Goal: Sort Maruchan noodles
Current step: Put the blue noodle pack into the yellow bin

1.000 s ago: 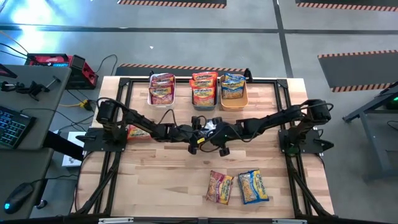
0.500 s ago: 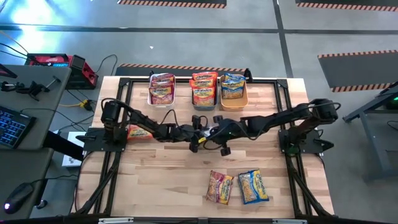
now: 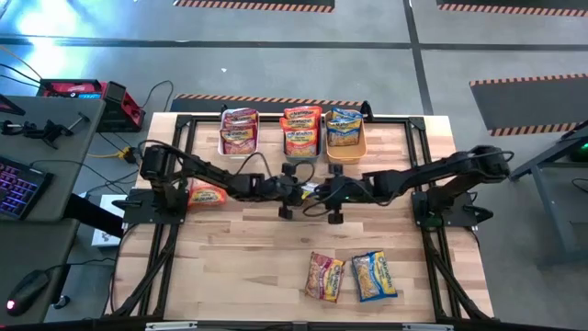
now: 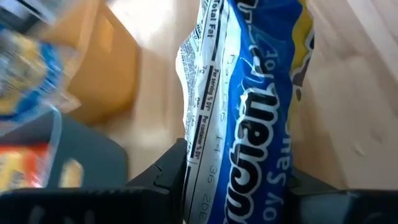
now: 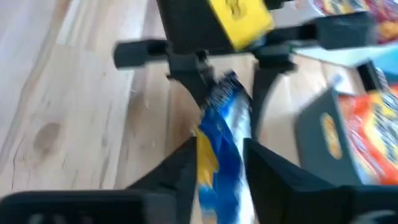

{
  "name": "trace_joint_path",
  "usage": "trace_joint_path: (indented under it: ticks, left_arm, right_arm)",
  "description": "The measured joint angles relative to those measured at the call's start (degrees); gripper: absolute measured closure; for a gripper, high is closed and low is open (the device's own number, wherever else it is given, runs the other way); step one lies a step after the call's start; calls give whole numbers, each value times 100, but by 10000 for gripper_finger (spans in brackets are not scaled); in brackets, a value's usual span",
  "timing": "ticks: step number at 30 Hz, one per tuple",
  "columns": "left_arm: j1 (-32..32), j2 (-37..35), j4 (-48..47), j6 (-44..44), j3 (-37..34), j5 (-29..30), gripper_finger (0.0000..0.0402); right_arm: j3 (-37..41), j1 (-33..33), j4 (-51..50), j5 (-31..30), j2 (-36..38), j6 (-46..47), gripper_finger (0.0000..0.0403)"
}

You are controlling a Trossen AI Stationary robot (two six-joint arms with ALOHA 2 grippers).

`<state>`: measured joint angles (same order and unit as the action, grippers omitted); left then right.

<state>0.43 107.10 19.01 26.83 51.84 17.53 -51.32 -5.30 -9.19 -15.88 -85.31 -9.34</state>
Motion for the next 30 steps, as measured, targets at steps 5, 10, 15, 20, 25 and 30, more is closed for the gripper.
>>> trace_joint_path:
  ticks: [5,10,15,20,25,30]
  left_arm:
    - [174,-85,-2113,-658,914,-623,291]
    - [260,-61,-3100,-917,1575,-1021,291]
    - [268,-61,-3438,-1025,1964,-1230,291]
    - [290,-70,-3427,-1142,2047,-1520,291]
    - [372,-95,-3524,-1300,2039,-1704,291]
    - [384,-95,-3519,-1428,2040,-1843,291]
  right_arm:
    - [1,68,-459,-122,604,449,204]
    - [1,275,-468,155,630,879,135]
    - [1,354,-216,538,405,829,100]
    - [1,338,-119,637,395,739,102]
    - [3,385,-86,810,395,788,120]
    - [3,397,-91,922,395,909,152]
